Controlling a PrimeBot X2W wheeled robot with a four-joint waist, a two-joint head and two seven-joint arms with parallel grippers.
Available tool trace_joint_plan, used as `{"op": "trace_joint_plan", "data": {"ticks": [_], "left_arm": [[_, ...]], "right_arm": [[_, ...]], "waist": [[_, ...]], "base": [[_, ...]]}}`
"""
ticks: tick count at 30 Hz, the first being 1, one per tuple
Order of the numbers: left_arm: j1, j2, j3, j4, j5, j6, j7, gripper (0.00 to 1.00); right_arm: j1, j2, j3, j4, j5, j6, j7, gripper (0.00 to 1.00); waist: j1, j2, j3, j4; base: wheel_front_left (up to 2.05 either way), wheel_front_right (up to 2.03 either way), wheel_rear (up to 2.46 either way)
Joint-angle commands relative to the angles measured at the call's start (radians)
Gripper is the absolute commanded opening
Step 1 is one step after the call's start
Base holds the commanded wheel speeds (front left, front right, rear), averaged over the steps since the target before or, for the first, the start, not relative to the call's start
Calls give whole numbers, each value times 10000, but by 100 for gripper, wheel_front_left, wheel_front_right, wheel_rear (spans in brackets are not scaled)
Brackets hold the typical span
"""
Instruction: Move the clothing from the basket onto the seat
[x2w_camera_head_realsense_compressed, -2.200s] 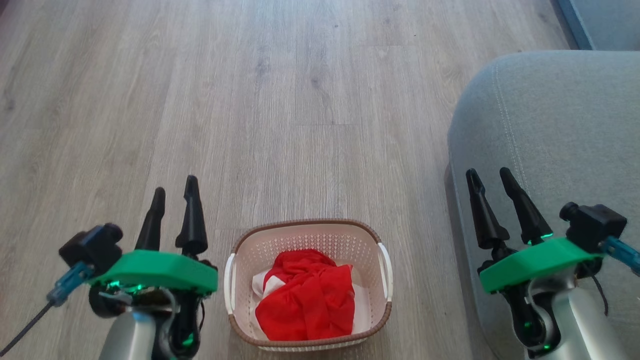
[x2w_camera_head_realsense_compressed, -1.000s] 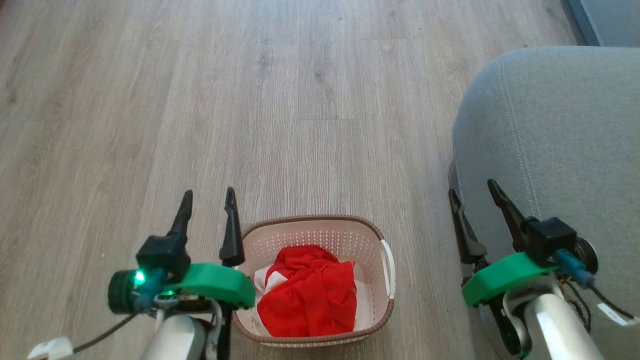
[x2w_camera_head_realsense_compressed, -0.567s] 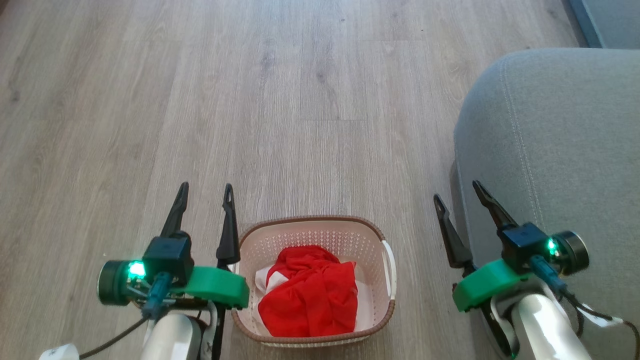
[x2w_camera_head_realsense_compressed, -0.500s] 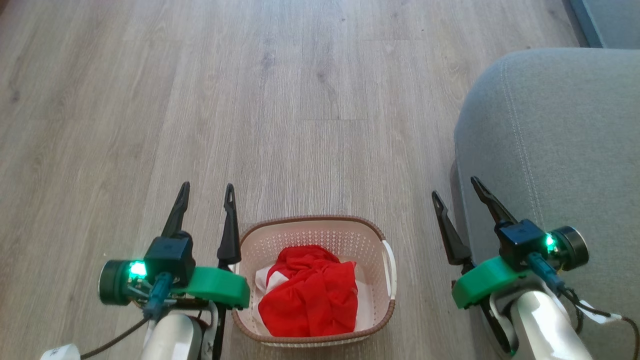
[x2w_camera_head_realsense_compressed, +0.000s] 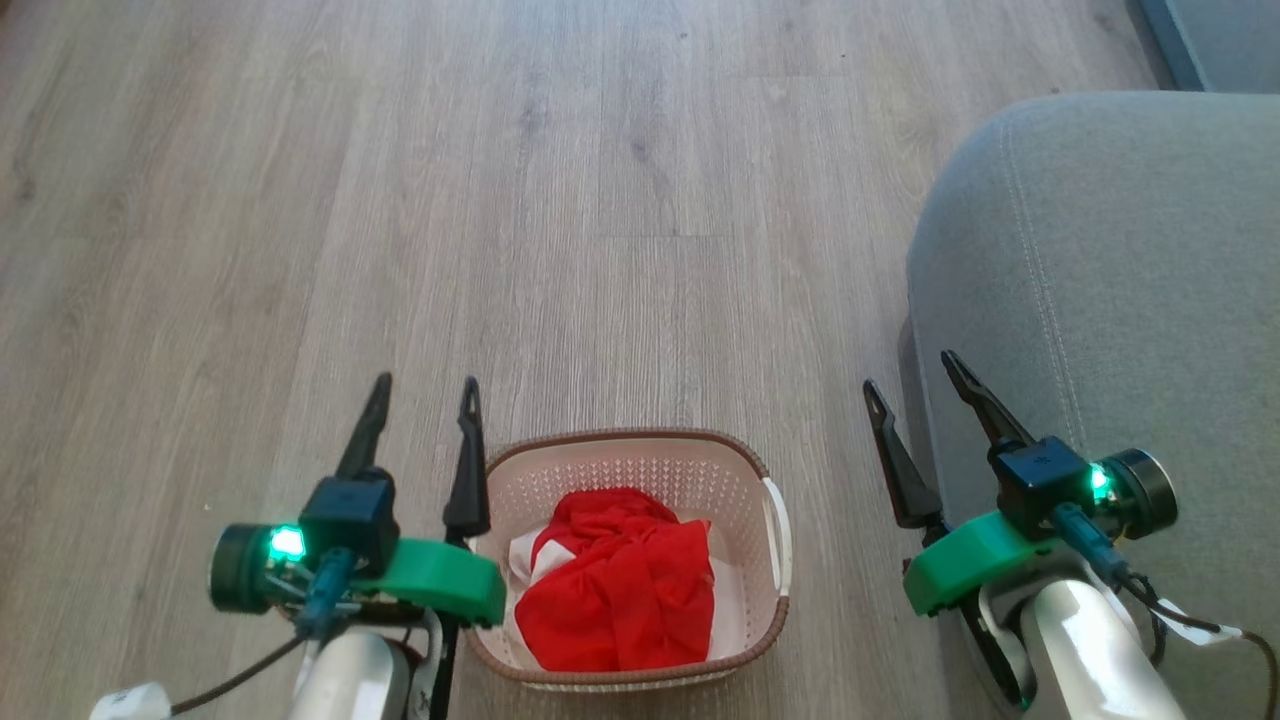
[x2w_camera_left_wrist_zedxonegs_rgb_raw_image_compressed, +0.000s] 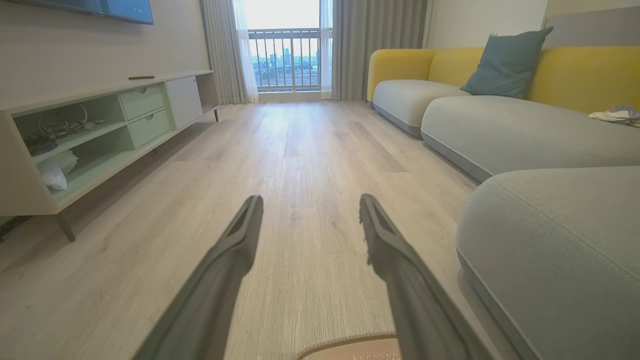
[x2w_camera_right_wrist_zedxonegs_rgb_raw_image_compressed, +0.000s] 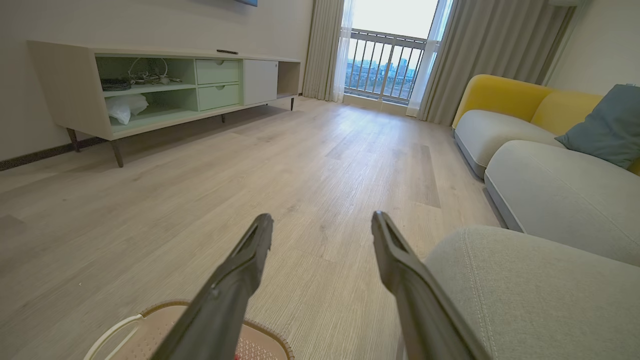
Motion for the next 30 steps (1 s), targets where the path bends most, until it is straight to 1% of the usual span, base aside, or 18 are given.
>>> {"op": "trace_joint_plan", "data": {"ticks": [1,6,7,10,16,21,22,24,27,30], "left_arm": [[-174,-38,209,-122,-22,-85,-124,100],[-335,-39,-93,739,52,-513,-124,100],[-335,-39,-93,739,52,-513,-124,100],[-618,-39,-310,1348,144,-783,-124,100],[-1665,-39,-644,2482,392,-1319,-124,100],[-2863,-32,-955,3558,994,-1633,-124,100],[-3125,-29,-1054,3775,1120,-1711,-124,100],[-3701,26,-1369,4168,1388,-2005,-124,100],[-4472,118,-1788,4937,1721,-2196,-124,100],[-5123,143,-2038,5751,1795,-2327,-124,100]], "right_arm": [[-455,-1,202,-307,-62,0,-132,100],[-653,-38,-100,-499,-280,0,-132,100],[-653,-38,-100,-499,-280,0,-132,100],[-853,-52,-375,-684,-534,0,-132,100],[-1576,-70,-859,-1358,-976,0,-132,100],[-2115,-148,-1038,-1928,-1263,0,-132,100],[-2190,-162,-1086,-2014,-1315,0,-132,100],[-2356,-167,-1093,-2268,-1398,0,-132,100],[-2520,-139,-1092,-2564,-1513,0,-132,100],[-2664,-76,-1004,-2778,-1591,0,-132,100]], "waist": [[0,0,78,-28],[0,0,613,-164],[0,0,613,-164],[0,0,1154,-256],[0,0,2973,-566],[0,0,4778,-827],[0,0,4992,-834],[0,0,5720,-936],[0,0,6515,-1078],[0,0,7082,-1260]], "base": [[0,0,0],[0,0,0],[0,0,0],[0,0,0],[0,0,0],[0,0,0],[0,0,0],[0,0,0],[0,0,0],[0,0,0]]}}
